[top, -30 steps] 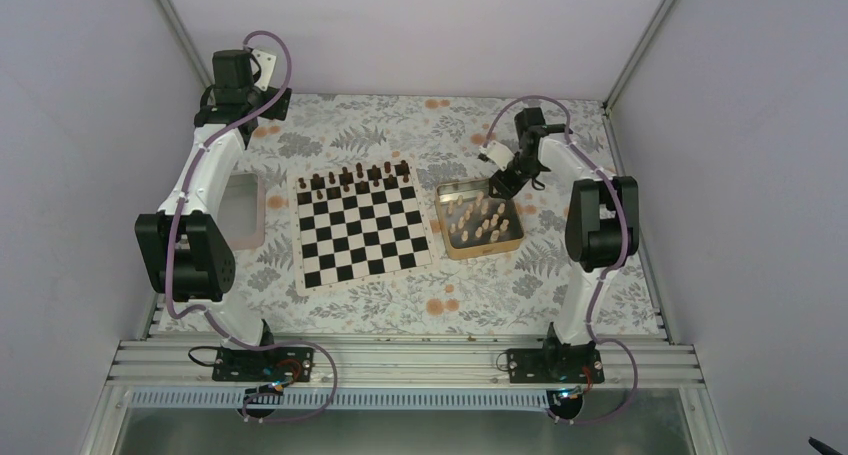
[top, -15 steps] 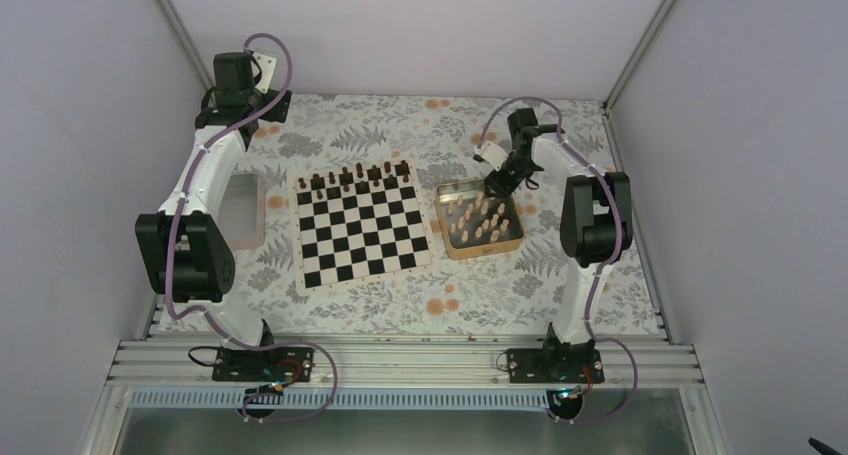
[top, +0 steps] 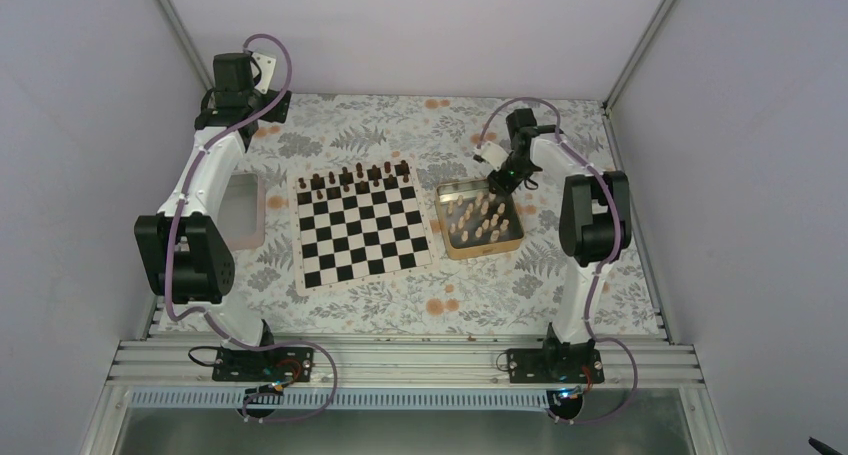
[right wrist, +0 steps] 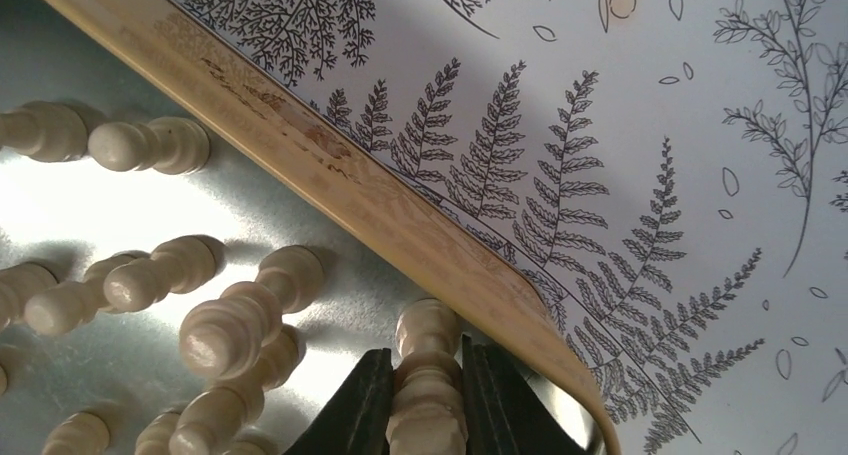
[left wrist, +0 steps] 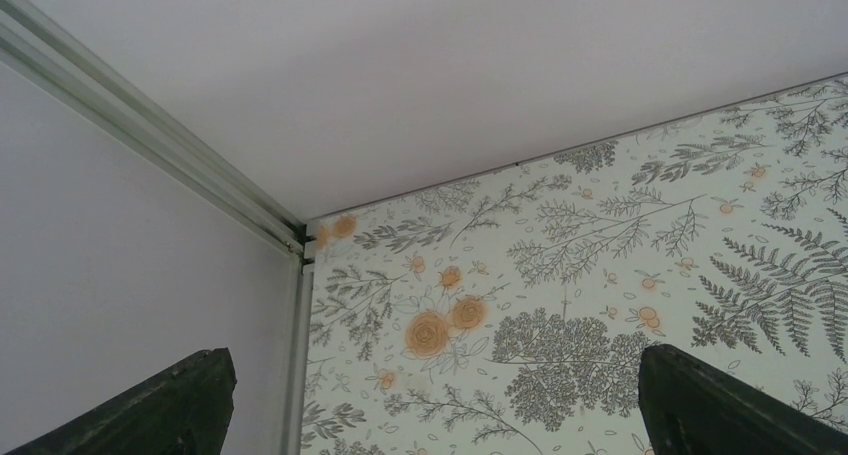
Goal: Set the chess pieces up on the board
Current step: Pick up the chess piece from the storage box, then place the chess piece on the chessboard.
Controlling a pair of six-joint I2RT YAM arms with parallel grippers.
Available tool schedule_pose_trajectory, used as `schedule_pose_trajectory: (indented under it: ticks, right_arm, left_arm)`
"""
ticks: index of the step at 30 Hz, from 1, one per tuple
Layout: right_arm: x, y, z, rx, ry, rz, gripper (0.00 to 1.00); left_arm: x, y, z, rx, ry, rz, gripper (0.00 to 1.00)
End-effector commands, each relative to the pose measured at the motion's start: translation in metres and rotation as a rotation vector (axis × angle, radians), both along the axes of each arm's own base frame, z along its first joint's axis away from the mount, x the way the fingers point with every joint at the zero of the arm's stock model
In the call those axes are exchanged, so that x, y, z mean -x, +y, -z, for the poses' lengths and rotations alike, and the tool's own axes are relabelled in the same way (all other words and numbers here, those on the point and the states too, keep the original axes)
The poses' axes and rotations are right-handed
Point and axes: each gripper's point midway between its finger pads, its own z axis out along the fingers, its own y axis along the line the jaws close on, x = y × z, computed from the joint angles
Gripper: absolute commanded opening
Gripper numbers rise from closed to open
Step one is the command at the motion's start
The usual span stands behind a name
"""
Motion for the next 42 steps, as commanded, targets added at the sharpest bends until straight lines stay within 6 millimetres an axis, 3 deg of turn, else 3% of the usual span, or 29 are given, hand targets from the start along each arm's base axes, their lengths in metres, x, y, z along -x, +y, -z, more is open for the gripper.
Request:
schedule_pose_trajectory:
  ticks: [1, 5, 9, 16, 19, 25, 30, 36, 42]
  right_arm:
    - [-0.01, 0.004, -0.033, 0.0, -0.083, -0.001, 0.14]
    - [-0.018, 0.011, -0.065, -0.001, -0.132, -0.017, 0.14]
    - [-0.016, 0.03, -0.085, 0.056, -0.147, -0.084, 0.14]
    - [-0.009, 0.096, -0.125, 0.057, -0.208, -0.233, 0.13]
    - [0.007, 0.136, -0.133, 0.023, -0.226, -0.319, 0.12]
    - [0.072, 0.219, -0.121, -0.042, -0.176, -0.516, 0.12]
    - [0.12, 0.265, -0.106, -0.074, -0.153, -0.633, 0.11]
    - [0.161, 0.297, -0.084, -0.075, -0.1, -0.741, 0.11]
    - [0.192, 0.311, -0.049, -0.034, -0.032, -0.816, 0.11]
  left_arm:
    - [0.003, 0.002, -0.017, 0.008, -0.051, -0.009, 1.0]
    - [0.004, 0.001, -0.021, 0.013, -0.06, -0.004, 1.0]
    - [0.005, 0.0, -0.026, 0.019, -0.065, -0.001, 1.0]
    - [0.013, -0.001, -0.033, 0.019, -0.081, 0.004, 1.0]
    - [0.015, -0.001, -0.037, 0.02, -0.09, 0.009, 1.0]
    - [0.014, -0.002, -0.041, 0.022, -0.099, 0.011, 1.0]
    - [0.012, 0.006, -0.042, 0.004, -0.106, -0.032, 1.0]
    - [0.008, 0.01, -0.039, -0.006, -0.099, -0.054, 1.0]
    - [0.008, 0.009, -0.039, -0.008, -0.095, -0.051, 1.0]
